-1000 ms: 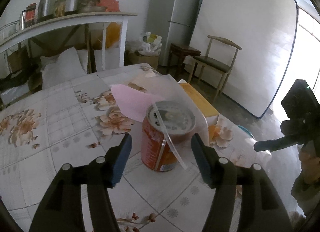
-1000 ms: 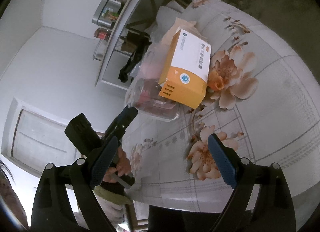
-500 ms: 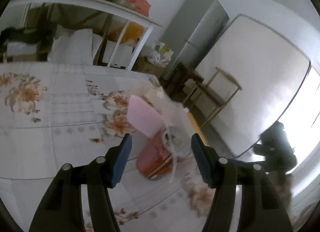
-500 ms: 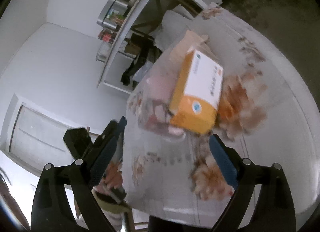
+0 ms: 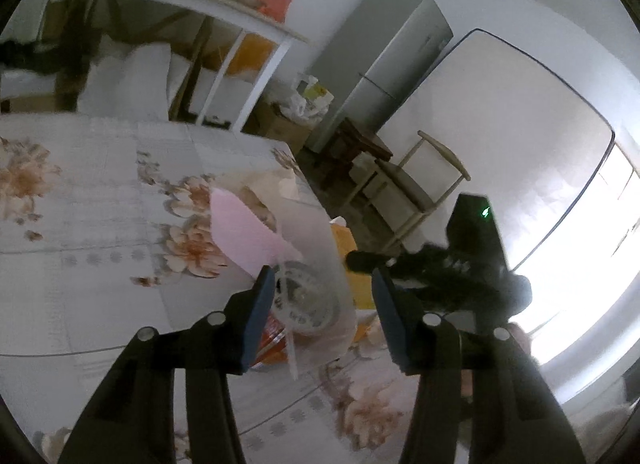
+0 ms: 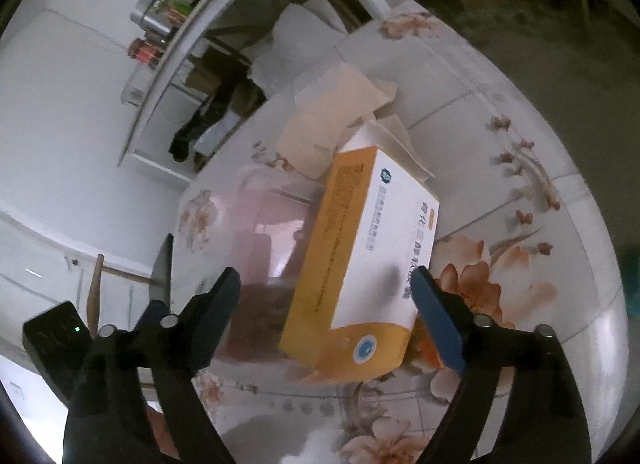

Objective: Collect trash
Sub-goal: 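Grasp the clear plastic box with the left tool while the right tool grasps the orange medicine box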

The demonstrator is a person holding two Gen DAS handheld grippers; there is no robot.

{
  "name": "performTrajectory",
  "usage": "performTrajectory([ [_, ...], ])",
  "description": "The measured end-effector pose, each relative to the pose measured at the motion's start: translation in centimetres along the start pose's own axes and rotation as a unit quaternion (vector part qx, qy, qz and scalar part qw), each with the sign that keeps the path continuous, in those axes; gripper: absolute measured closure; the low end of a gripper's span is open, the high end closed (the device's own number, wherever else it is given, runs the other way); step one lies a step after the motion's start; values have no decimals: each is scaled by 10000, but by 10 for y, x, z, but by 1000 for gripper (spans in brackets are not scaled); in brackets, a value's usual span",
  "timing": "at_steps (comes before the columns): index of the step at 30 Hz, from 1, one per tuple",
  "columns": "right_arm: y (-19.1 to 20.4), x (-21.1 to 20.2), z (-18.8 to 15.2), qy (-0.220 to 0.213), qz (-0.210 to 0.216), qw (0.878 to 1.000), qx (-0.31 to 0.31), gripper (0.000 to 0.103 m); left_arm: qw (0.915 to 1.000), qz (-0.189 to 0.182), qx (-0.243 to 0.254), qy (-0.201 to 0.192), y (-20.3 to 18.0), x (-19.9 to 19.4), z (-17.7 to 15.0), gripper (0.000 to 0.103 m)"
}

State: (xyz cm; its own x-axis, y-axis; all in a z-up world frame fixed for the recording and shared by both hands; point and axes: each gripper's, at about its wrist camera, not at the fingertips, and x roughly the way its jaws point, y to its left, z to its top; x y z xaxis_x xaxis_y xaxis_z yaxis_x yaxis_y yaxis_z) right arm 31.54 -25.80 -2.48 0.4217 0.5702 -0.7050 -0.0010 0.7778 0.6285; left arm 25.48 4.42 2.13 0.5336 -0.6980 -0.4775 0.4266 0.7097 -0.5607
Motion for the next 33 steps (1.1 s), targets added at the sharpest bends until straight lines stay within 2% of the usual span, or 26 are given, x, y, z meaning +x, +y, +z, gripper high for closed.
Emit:
performTrajectory([
  [3, -4, 4, -2, 27, -59, 10000, 29, 33, 9988, -186, -382, 227, 9, 15, 11, 54],
  [5, -7, 6, -3, 64, -112, 9999, 44, 42, 9977, -174, -564, 328, 13, 25, 17, 59],
  [7, -9, 7, -4, 79, -142, 9999, 45, 44, 9963, -201, -703, 441, 17, 33, 21, 60],
  [9, -11, 4, -6, 70, -107, 9999, 55, 47, 9944, -193, -908, 506, 22, 39, 25, 67],
  [14, -13, -7, -11, -7, -102, 9999, -9, 54, 9925, -20, -1042, 639, 16, 49, 35, 68],
  [17, -14, -11, -14, -58, -151, 9999, -21, 56, 9914, -66, -1067, 753, 10, 52, 35, 68],
  [19, -18, -16, -17, -104, -224, 9997, -47, 58, 9913, -102, -1034, 805, 5, 55, 36, 69],
  [20, -19, -19, -19, -138, -333, 9993, -77, 64, 9915, -113, -1011, 815, 4, 56, 36, 69],
  [23, -23, -19, -22, -137, -531, 9985, -93, 69, 9920, -144, -873, 897, -7, 61, 34, 69],
  [33, -30, -24, -25, -192, -446, 9988, -84, 75, 9910, 177, -108, 1326, -52, 86, 23, 75],
])
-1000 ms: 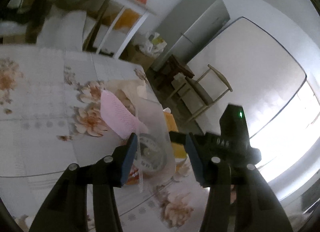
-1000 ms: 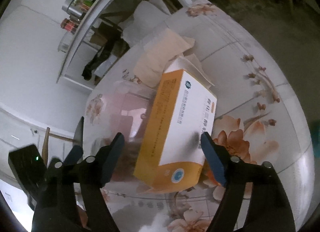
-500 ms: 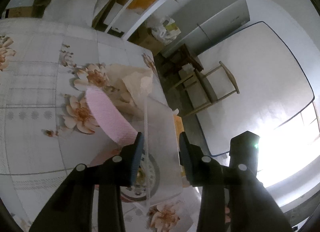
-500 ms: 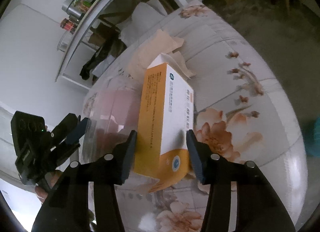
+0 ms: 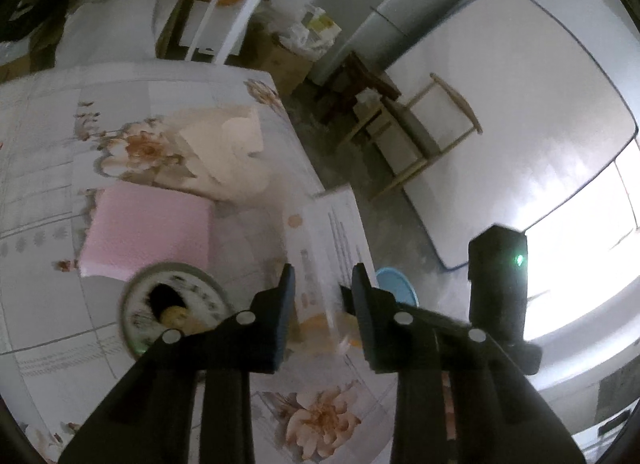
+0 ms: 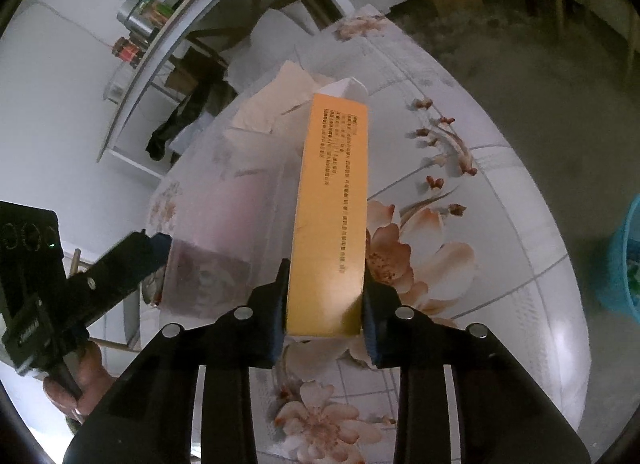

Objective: Collect trash
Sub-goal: 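Grasp the clear plastic box with the left tool while the right tool grasps the orange medicine box, then lift the clear box and orange box and carry both over the blue basket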

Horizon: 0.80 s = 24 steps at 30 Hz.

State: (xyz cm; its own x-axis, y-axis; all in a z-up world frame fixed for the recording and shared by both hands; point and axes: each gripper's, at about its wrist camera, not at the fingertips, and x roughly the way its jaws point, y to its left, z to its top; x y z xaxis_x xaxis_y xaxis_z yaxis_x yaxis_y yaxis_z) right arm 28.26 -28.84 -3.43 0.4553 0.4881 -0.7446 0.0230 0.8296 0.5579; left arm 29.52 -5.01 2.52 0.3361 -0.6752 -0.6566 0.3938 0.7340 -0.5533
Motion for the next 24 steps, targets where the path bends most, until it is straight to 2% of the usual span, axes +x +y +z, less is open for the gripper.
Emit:
performTrajectory([
  [4, -1, -5, -7, -45, 5, 10000, -67, 75, 9996, -18, 210, 168, -14, 11, -8, 75],
  [15, -10, -8, -9, -38, 295, 9995, 106, 76, 9980, 416, 365, 296, -27, 37, -19, 75],
  [16, -12, -9, -10, -36, 352, 9993, 142, 76, 9980, 435, 346, 299, -27, 38, -19, 77],
  [18, -16, -11, -12, -46, 458, 9987, 204, 76, 9980, 468, 308, 305, -25, 40, -19, 93],
  [24, -28, -23, -14, -128, 770, 9960, 430, 76, 9983, 467, 266, 212, -26, 34, -22, 98],
])
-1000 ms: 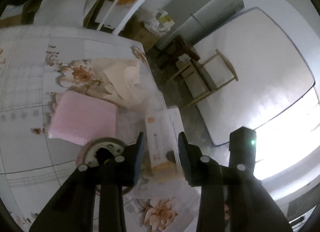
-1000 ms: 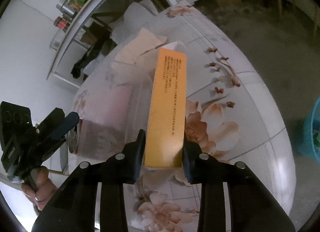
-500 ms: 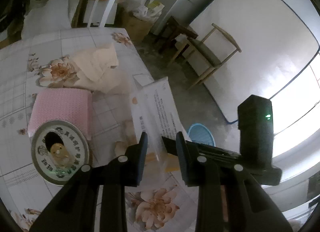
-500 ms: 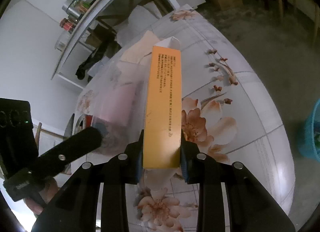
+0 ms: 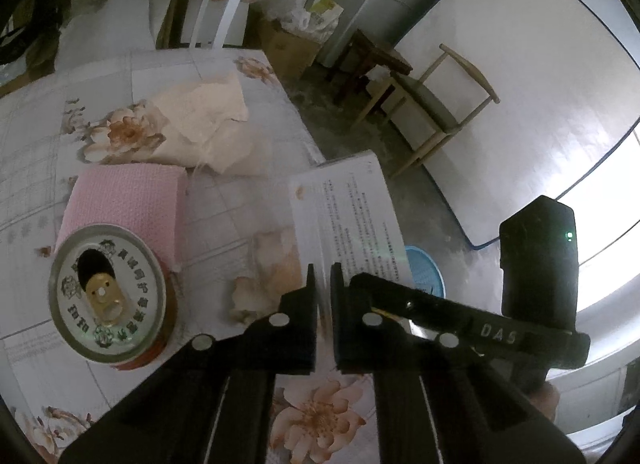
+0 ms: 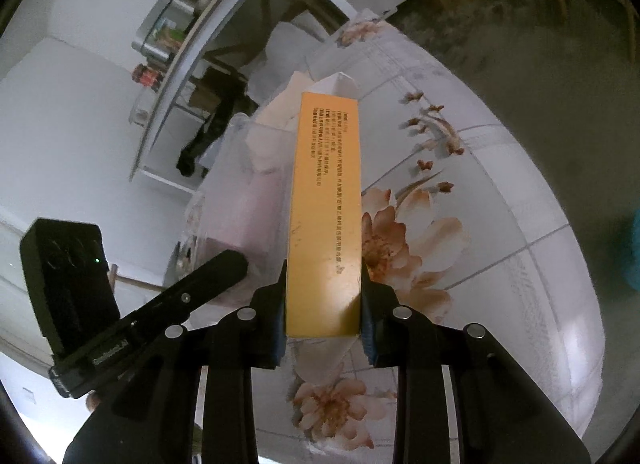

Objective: Collect trash
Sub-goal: 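Lift the clear box and orange box and carry both over the blue basket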

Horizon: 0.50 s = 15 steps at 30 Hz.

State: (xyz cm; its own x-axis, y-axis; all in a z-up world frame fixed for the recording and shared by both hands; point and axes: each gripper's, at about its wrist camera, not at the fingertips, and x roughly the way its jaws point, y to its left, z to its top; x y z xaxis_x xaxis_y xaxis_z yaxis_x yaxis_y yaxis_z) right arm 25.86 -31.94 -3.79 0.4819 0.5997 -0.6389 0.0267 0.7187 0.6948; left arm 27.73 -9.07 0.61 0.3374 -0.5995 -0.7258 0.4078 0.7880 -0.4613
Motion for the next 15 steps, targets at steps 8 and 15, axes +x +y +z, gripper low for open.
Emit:
performTrajectory([
  [8, -3, -33, -6, -234, 195, 9995, 103, 76, 9997, -68, 161, -140, -17, -21, -8, 100],
  [15, -10, -74, -17, -547, 403, 9974, 220, 76, 9985, -315, 307, -330, -39, -53, -11, 100],
])
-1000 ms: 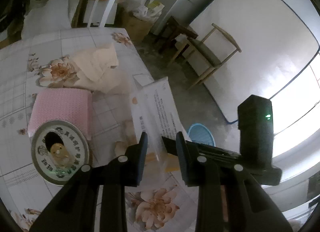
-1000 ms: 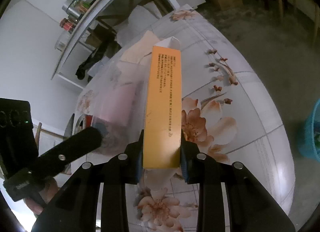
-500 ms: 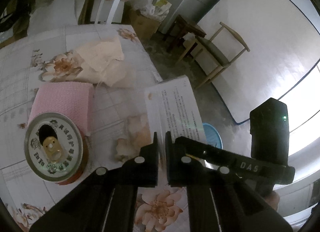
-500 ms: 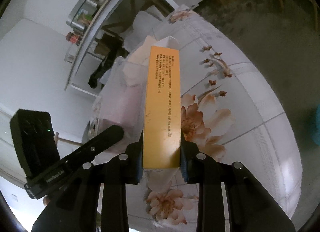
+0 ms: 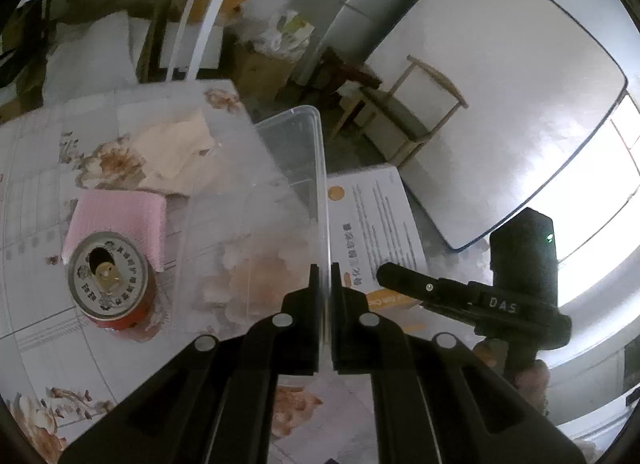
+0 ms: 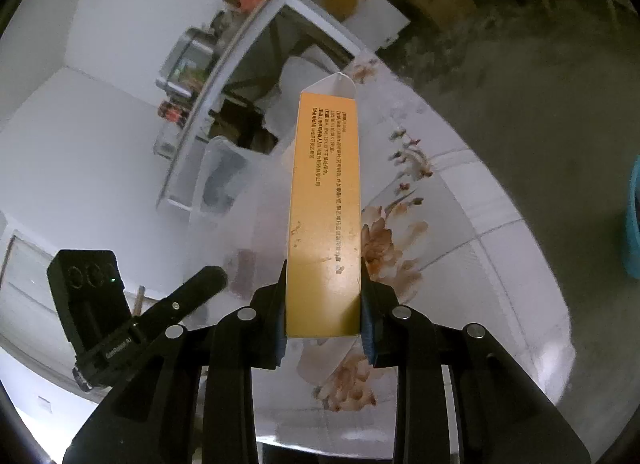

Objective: Collect trash
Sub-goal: 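Lift the clear box and orange box and carry both over the blue basket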

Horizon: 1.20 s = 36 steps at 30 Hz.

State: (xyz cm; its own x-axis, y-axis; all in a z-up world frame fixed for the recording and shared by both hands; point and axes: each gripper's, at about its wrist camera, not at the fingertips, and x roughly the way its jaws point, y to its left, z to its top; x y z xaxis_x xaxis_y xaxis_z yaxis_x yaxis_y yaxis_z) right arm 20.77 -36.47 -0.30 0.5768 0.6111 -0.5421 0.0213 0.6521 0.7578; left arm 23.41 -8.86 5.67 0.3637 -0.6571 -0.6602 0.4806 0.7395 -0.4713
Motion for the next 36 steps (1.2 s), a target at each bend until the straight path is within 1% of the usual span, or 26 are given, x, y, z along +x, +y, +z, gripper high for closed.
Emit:
performTrajectory([
  [2, -3, -11, -1, -101, 58, 9999, 55, 76, 9999, -94, 29, -33, -8, -6, 1, 100],
  [7, -20, -45, -8, -430, 182, 9986, 250, 76, 9992, -379, 143, 16, -36, -4, 6, 100],
  [12, -58, -88, -21, -886, 122, 9937, 682, 76, 9963, -752, 354, 206, -77, 17, 8, 100],
  [14, -81, -111, -30, -1146, 21, 9888, 954, 76, 9942, -909, 463, 354, -97, 32, 7, 100],
  [16, -100, -128, -36, -1347, -72, 9839, 1175, 76, 9906, -1090, 594, 575, -120, 53, 5, 100],
  [19, -139, -160, -50, -1706, -275, 9712, 1639, 76, 9852, -1269, 712, 903, -149, 84, 2, 100],
  [20, -154, -171, -56, -1830, -373, 9654, 1820, 76, 9826, -1334, 752, 1049, -161, 99, 0, 99],
  [24, -205, -203, -76, -2189, -618, 9438, 2397, 76, 9758, -1396, 917, 1414, -197, 144, -6, 99],
  [28, -246, -207, -88, -2274, -780, 9280, 2848, 76, 9680, -1395, 1044, 1806, -227, 192, -17, 99],
  [31, -281, -209, -94, -2202, -780, 9221, 3085, 76, 9644, -1314, 1126, 1998, -244, 226, -24, 99],
  [34, -311, -194, -87, -2076, -849, 9161, 3324, 76, 9618, -1229, 1183, 2140, -260, 262, -28, 99],
  [36, -326, -186, -73, -2040, -830, 9134, 3423, 76, 9617, -1165, 1205, 2171, -268, 283, -28, 99],
])
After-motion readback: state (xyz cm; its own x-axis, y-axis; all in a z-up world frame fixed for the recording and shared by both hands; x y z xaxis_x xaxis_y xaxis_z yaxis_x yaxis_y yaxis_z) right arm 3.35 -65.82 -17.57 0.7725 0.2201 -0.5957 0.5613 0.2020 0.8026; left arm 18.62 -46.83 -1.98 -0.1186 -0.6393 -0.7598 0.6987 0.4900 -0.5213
